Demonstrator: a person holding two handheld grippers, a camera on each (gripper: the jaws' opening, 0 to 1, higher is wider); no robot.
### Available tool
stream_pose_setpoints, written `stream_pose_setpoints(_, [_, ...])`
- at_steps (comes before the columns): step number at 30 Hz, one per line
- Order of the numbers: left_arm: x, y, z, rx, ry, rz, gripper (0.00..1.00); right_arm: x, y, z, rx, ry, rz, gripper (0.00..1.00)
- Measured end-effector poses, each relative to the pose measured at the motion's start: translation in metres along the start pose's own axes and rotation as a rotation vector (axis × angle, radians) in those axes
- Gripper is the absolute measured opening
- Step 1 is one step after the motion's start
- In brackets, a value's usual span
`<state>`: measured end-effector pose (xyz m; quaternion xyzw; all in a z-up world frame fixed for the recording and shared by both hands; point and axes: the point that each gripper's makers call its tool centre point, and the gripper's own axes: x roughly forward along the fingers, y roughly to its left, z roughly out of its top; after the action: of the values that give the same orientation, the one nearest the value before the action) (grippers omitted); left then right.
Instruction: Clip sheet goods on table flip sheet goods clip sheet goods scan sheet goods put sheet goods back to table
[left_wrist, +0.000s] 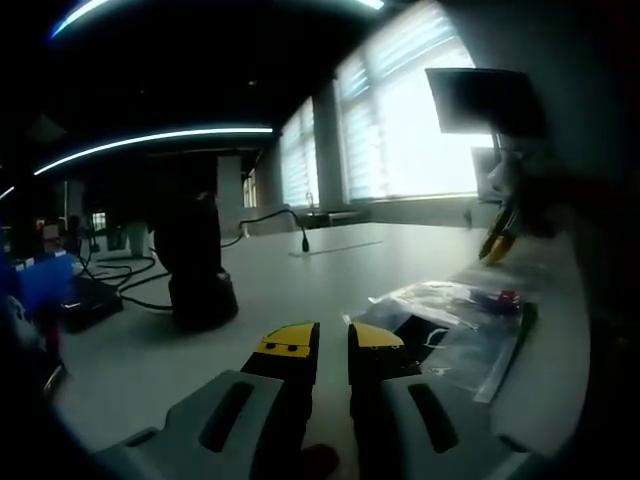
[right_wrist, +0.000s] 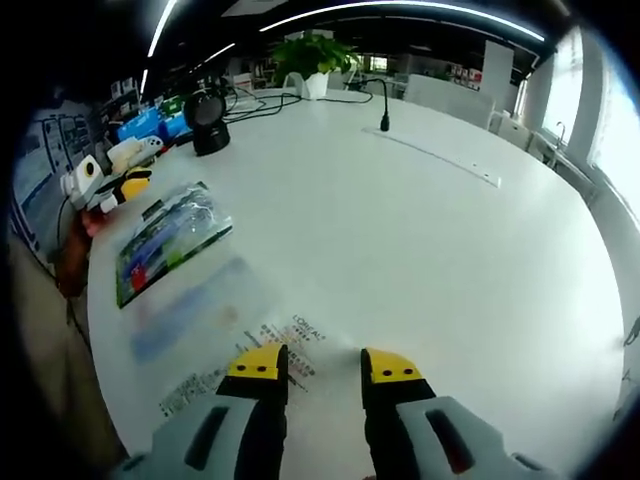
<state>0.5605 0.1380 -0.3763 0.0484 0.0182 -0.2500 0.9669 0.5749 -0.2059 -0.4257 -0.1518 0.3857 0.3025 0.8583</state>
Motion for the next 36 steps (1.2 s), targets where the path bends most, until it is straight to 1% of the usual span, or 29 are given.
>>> stream_pose_setpoints(1, [0.0, 0.0, 0.0, 0.0, 0.0, 0.0, 0.04, 0.0, 0.0, 0.0, 0.01, 0.001, -0.001, 0.24])
stream_pose_setpoints(2, [0.0, 0.0, 0.0, 0.0, 0.0, 0.0, 0.04, 0.0, 0.005, 0.001, 0.001, 0.001, 0.001, 0.22])
stream_pose_setpoints(4, [0.0, 0.0, 0.0, 0.0, 0.0, -0.001, 0.04, -0.001, 0.011, 0.001, -0.011, 0.004, 0.012, 0.17])
stream_pose_setpoints(5, [0.0, 0.0, 0.0, 0.0, 0.0, -0.001, 0.04, -0.001, 0.016, 0.003, -0.025, -0.001, 0.032, 0.13])
stream_pose_setpoints(6, [0.0, 0.0, 0.0, 0.0, 0.0, -0.001, 0.04, -0.001, 0.019, 0.002, -0.021, 0.001, 0.038, 0.09])
stream_pose_setpoints(10, [0.0, 0.0, 0.0, -0.001, -0.001, -0.001, 0.04, -0.003, 0.023, 0.0, -0.041, -0.008, 0.028, 0.08])
stream_pose_setpoints(14, [0.0, 0.0, 0.0, 0.0, 0.001, -0.001, 0.04, -0.004, 0.032, 0.002, -0.087, -0.024, 0.038, 0.04])
stream_pose_setpoints(15, [0.0, 0.0, 0.0, 0.0, 0.002, -0.001, 0.04, -0.004, 0.034, 0.002, -0.103, -0.026, 0.037, 0.03])
stream_pose_setpoints(16, [-0.001, -0.001, 0.0, 0.0, 0.002, -0.001, 0.04, -0.003, 0.026, 0.003, -0.112, -0.025, 0.037, 0.03])
stream_pose_setpoints(17, [-0.001, -0.001, 0.0, 0.0, 0.003, -0.001, 0.04, -0.003, 0.026, 0.003, -0.122, -0.026, 0.036, 0.03])
stream_pose_setpoints(23, [-0.002, -0.002, 0.001, 0.003, 0.001, 0.0, 0.04, -0.004, 0.033, 0.003, -0.176, -0.032, 0.024, 0.02])
stream_pose_setpoints(25, [-0.002, -0.002, 0.001, 0.003, 0.003, 0.0, 0.04, -0.004, 0.026, 0.005, -0.186, -0.034, 0.019, 0.01])
stream_pose_setpoints(26, [-0.002, -0.003, 0.001, 0.003, 0.004, -0.001, 0.04, -0.003, 0.026, 0.005, -0.204, -0.035, 0.012, 0.01])
stream_pose_setpoints(29, [-0.002, -0.003, 0.001, 0.001, 0.005, -0.002, 0.04, -0.003, 0.028, 0.006, -0.218, -0.025, 0.007, 0.01])
stream_pose_setpoints(31, [-0.002, -0.002, 0.001, -0.001, 0.005, 0.0, 0.04, -0.002, 0.02, 0.007, -0.223, -0.017, 0.008, 0.01])
stream_pose_setpoints(35, [-0.002, -0.002, 0.001, -0.003, 0.005, 0.0, 0.04, -0.004, 0.02, 0.007, -0.232, -0.004, 0.015, 0.01])
stream_pose_setpoints(36, [-0.002, -0.002, 0.001, -0.004, 0.007, -0.001, 0.04, -0.006, 0.02, 0.009, -0.233, -0.012, 0.018, 0.01])
